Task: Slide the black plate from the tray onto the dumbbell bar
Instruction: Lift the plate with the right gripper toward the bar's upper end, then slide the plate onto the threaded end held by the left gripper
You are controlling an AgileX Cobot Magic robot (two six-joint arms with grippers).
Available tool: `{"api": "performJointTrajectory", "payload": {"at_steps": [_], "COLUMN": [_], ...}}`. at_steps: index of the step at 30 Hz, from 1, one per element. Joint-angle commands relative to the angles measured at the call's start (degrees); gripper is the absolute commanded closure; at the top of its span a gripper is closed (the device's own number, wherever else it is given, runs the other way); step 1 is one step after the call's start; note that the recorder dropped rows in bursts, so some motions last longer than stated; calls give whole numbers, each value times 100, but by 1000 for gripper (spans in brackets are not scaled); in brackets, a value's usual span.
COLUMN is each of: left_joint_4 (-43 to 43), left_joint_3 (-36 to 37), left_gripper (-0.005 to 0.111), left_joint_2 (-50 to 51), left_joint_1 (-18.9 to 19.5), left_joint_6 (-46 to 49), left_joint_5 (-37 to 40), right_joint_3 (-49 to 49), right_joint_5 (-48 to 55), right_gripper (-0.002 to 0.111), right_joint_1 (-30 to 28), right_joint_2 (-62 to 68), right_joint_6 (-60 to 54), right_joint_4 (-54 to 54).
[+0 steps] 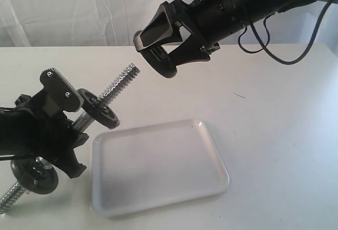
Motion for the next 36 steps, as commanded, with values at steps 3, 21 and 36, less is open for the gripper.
{"api": "performJointTrajectory", "payload": {"at_steps": [3,21,36], "left_joint_4": [26,26,26], "left_joint_3": [-189,-189,-189], "left_gripper": [107,107,107], "left_joint_2": [-313,-609,-609], "left_joint_1": [-1,-1,-1], "left_joint_6": [-85,-100,-100], "left_joint_5": [143,168,168], "right_joint_3": [-50,-50,-50], "right_joint_5": [32,32,32], "right_gripper": [108,108,108], "right_joint_1": [-55,-55,-15], "right_joint_2": [16,426,426], "right_joint_6": [-79,-366,-376], "right_joint_4": [451,1229,1266]}}
